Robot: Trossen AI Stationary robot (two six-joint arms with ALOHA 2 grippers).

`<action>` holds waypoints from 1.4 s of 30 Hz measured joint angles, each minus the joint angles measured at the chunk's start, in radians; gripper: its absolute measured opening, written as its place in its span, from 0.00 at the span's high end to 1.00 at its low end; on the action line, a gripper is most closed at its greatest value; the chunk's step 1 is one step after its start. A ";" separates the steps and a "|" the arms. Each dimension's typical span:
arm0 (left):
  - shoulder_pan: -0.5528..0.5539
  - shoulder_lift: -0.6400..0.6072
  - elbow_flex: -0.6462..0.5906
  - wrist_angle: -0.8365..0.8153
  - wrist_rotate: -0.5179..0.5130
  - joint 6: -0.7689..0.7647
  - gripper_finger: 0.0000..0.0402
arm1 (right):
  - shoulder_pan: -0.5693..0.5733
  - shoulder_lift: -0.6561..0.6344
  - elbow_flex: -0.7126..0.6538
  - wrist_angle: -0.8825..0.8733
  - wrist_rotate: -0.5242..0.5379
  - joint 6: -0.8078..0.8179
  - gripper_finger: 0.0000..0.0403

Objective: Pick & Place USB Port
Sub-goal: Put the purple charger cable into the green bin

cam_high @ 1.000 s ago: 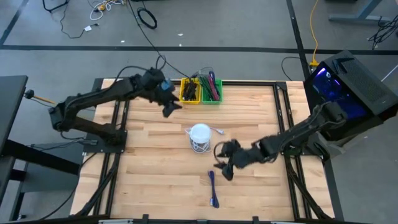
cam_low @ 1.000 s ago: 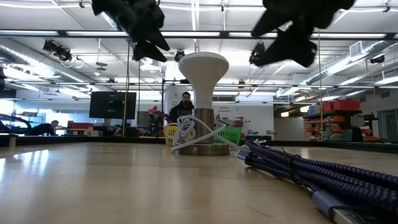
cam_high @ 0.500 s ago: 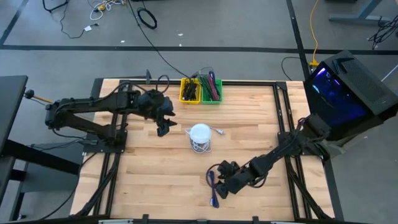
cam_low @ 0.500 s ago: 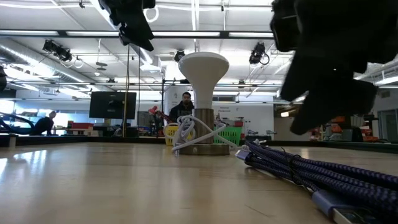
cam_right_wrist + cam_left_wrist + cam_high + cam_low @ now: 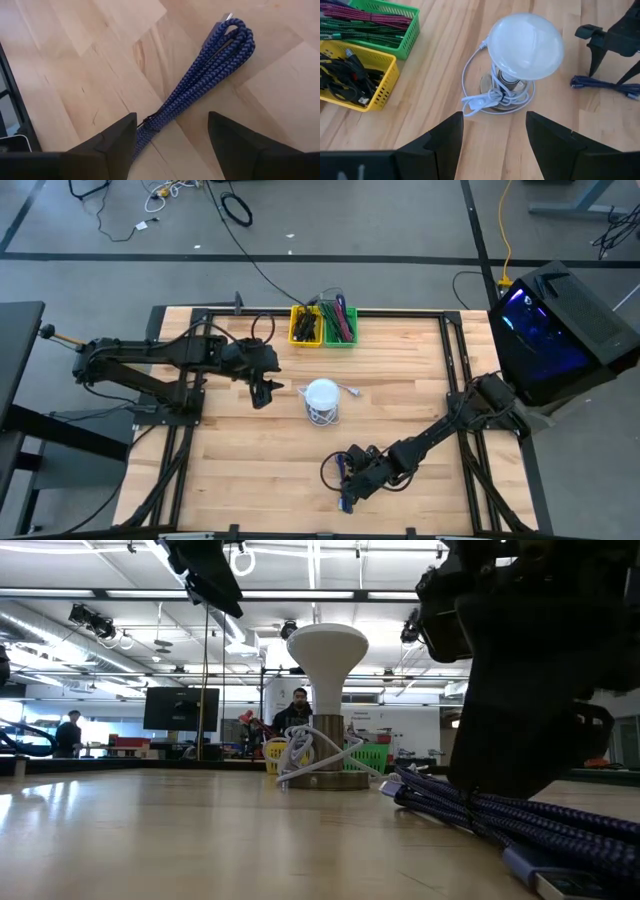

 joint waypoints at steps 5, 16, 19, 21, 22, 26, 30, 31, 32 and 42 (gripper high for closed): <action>0.000 0.000 0.000 -0.002 -0.016 0.002 0.45 | 0.000 0.001 -0.001 0.009 0.001 0.019 0.40; 0.000 0.000 0.000 -0.004 -0.044 0.008 0.45 | -0.002 0.005 -0.002 0.070 0.007 -0.029 0.60; 0.000 0.000 0.000 -0.004 -0.044 0.008 0.45 | -0.009 0.017 -0.003 0.073 0.007 -0.046 0.72; 0.000 0.000 0.000 -0.004 -0.044 0.009 0.45 | -0.015 0.036 -0.001 0.091 -0.002 -0.046 0.85; 0.000 0.000 0.000 -0.003 -0.044 0.009 0.45 | -0.019 0.048 0.000 0.110 -0.017 -0.054 0.92; 0.000 0.001 0.000 -0.004 -0.045 0.009 0.45 | -0.036 0.094 0.002 0.237 -0.052 -0.099 0.97; 0.000 0.002 0.000 -0.003 -0.045 0.010 0.45 | -0.048 0.093 -0.001 0.282 -0.065 -0.166 0.99; 0.000 0.003 0.000 -0.003 -0.045 0.010 0.45 | -0.051 0.084 -0.001 0.271 -0.068 -0.182 0.99; 0.000 0.003 0.000 -0.003 -0.045 0.010 0.45 | -0.055 0.070 -0.003 0.255 -0.070 -0.198 0.99; 0.000 0.003 0.000 0.000 -0.045 0.008 0.45 | -0.071 -0.089 -0.005 0.115 -0.004 -0.314 1.00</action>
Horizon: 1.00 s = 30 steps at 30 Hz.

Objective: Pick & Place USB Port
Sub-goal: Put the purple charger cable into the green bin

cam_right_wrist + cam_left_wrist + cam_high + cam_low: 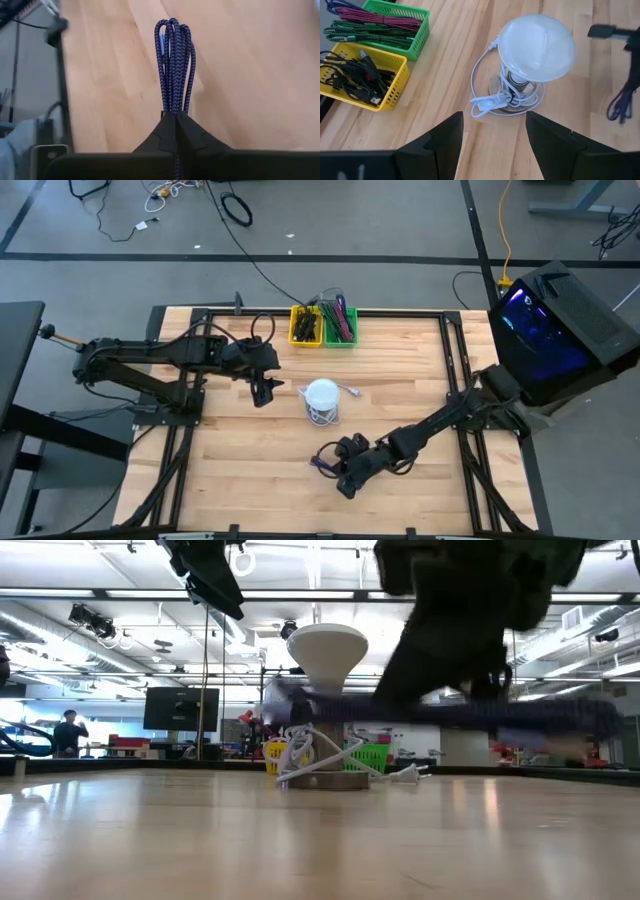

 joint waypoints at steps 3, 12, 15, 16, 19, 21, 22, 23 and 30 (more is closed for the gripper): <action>0.000 0.000 0.000 0.003 0.000 0.001 0.45 | -0.004 -0.053 0.001 -0.004 0.032 -0.051 1.00; 0.000 0.000 0.000 0.010 -0.021 0.000 0.45 | -0.054 -0.251 0.000 -0.234 0.223 -0.196 1.00; 0.000 0.000 0.000 0.012 -0.026 -0.001 0.45 | -0.086 -0.333 0.001 -0.268 0.241 -0.259 1.00; 0.000 0.000 0.000 0.015 -0.026 0.000 0.45 | -0.096 -0.359 0.001 -0.283 0.247 -0.283 1.00; 0.000 0.000 0.000 0.021 -0.026 -0.001 0.45 | -0.129 -0.430 0.001 -0.305 0.295 -0.340 1.00; 0.000 0.000 0.000 0.030 -0.027 -0.001 0.45 | -0.158 -0.470 0.001 -0.317 0.345 -0.369 1.00; 0.001 0.000 0.000 0.031 -0.029 -0.001 0.45 | -0.179 -0.485 0.001 -0.320 0.369 -0.376 1.00; 0.002 0.000 0.000 0.036 -0.034 -0.001 0.45 | -0.202 -0.496 0.001 -0.322 0.388 -0.387 1.00; 0.002 0.000 0.000 0.064 -0.064 0.001 0.45 | -0.402 -0.497 0.001 -0.312 0.425 -0.438 1.00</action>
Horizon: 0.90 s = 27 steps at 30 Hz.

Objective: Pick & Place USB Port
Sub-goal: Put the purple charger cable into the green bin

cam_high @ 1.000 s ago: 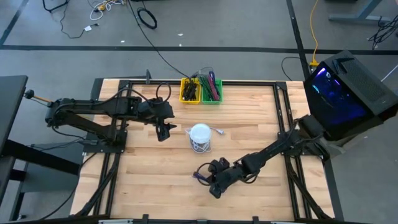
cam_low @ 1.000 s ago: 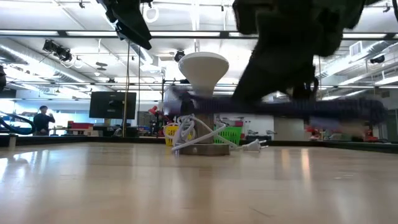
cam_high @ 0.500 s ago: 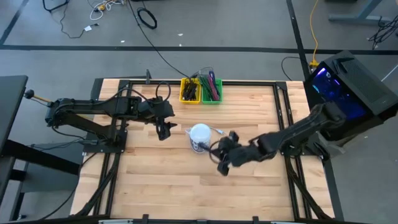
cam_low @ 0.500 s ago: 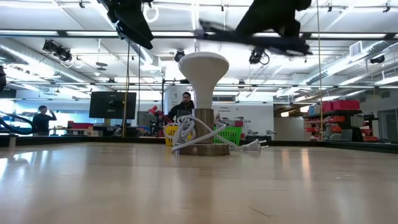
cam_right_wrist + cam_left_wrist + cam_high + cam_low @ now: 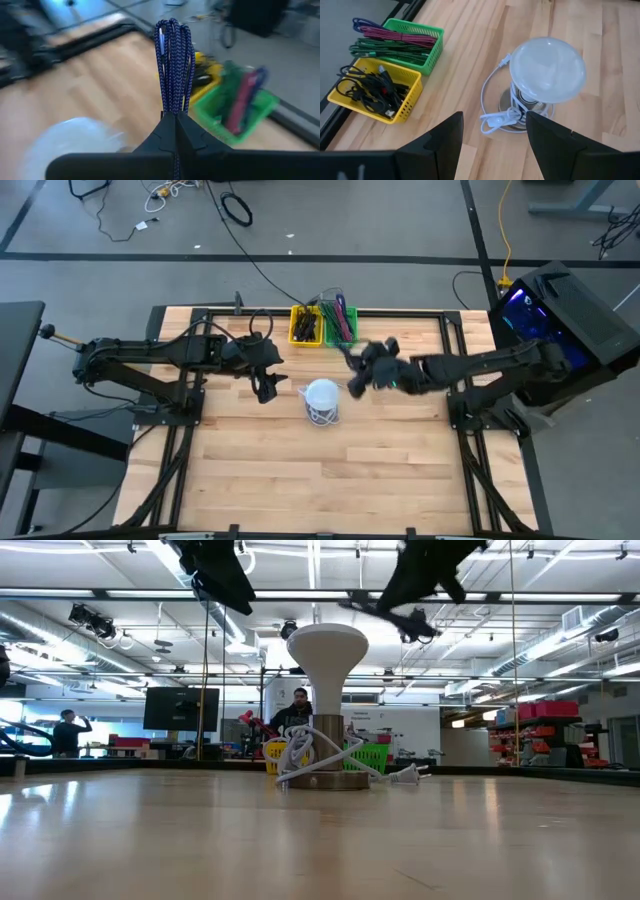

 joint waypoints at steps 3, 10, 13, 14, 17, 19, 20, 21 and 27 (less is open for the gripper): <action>0.000 0.000 0.000 0.002 -0.003 0.000 0.45 | -0.091 0.011 0.000 0.044 -0.013 -0.046 1.00; 0.000 0.000 0.000 0.001 -0.015 0.002 0.45 | -0.323 0.012 -0.062 0.352 -0.353 -0.216 1.00; 0.000 0.000 0.000 0.000 -0.022 0.003 0.45 | -0.415 0.016 -0.091 0.409 -0.383 -0.218 1.00; 0.000 0.000 0.000 -0.001 -0.022 0.003 0.45 | -0.447 0.017 -0.105 0.419 -0.401 -0.216 1.00; 0.000 0.000 0.000 -0.001 -0.029 0.006 0.45 | -0.530 0.019 -0.157 0.514 -0.513 -0.194 1.00; 0.000 0.000 0.000 0.000 -0.043 0.020 0.45 | -0.573 0.018 -0.215 0.640 -0.582 -0.175 1.00; 0.000 0.000 0.000 0.000 -0.050 0.024 0.45 | -0.593 0.018 -0.250 0.698 -0.605 -0.157 1.00; 0.000 0.000 0.000 0.000 -0.058 0.026 0.45 | -0.609 0.018 -0.282 0.750 -0.620 -0.141 1.00; 0.000 0.000 0.000 0.006 -0.070 0.025 0.45 | -0.664 0.049 -0.467 1.104 -0.642 -0.004 1.00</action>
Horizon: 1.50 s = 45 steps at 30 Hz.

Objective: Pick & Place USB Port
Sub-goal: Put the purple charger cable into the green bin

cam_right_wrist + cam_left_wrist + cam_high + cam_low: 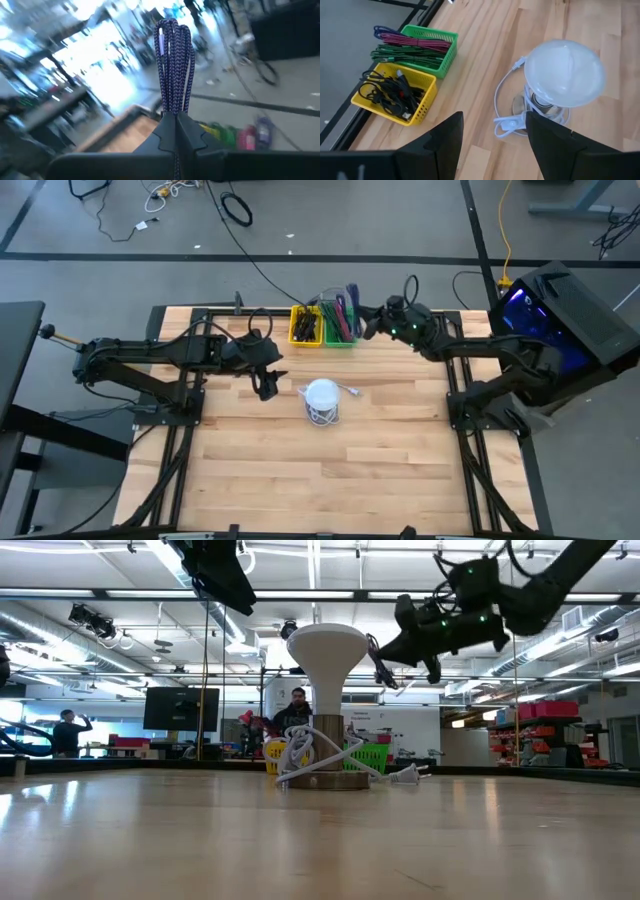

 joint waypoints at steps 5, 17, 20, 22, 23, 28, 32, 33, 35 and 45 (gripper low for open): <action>0.000 0.000 0.000 0.025 -0.004 0.001 0.45 | 0.014 0.124 -0.040 0.249 -0.001 0.042 1.00; 0.000 0.000 0.000 0.042 0.004 -0.003 0.45 | -0.049 0.388 0.124 0.239 -0.026 0.021 1.00; 0.000 0.000 0.000 0.041 0.011 0.001 0.45 | -0.060 0.422 0.124 0.220 -0.026 0.011 1.00; 0.000 0.000 0.000 0.041 0.011 0.001 0.45 | -0.069 0.434 0.125 0.225 -0.026 0.011 1.00; 0.000 0.000 0.000 0.041 0.011 0.001 0.45 | -0.074 0.440 0.125 0.223 -0.027 0.011 1.00; 0.000 0.000 0.000 0.042 0.011 0.000 0.45 | -0.088 0.457 0.126 0.197 -0.026 0.003 1.00; 0.000 0.000 0.000 0.045 0.011 0.000 0.45 | -0.088 0.457 0.126 0.179 -0.024 -0.001 1.00; 0.000 0.000 0.000 0.047 0.009 0.001 0.45 | -0.088 0.457 0.126 0.175 -0.024 0.000 1.00; 0.000 0.000 0.000 0.047 0.007 0.000 0.45 | -0.088 0.457 0.126 0.164 -0.024 0.005 1.00; 0.000 0.000 0.000 0.047 0.006 0.000 0.45 | -0.073 0.457 0.126 0.099 -0.013 -0.013 1.00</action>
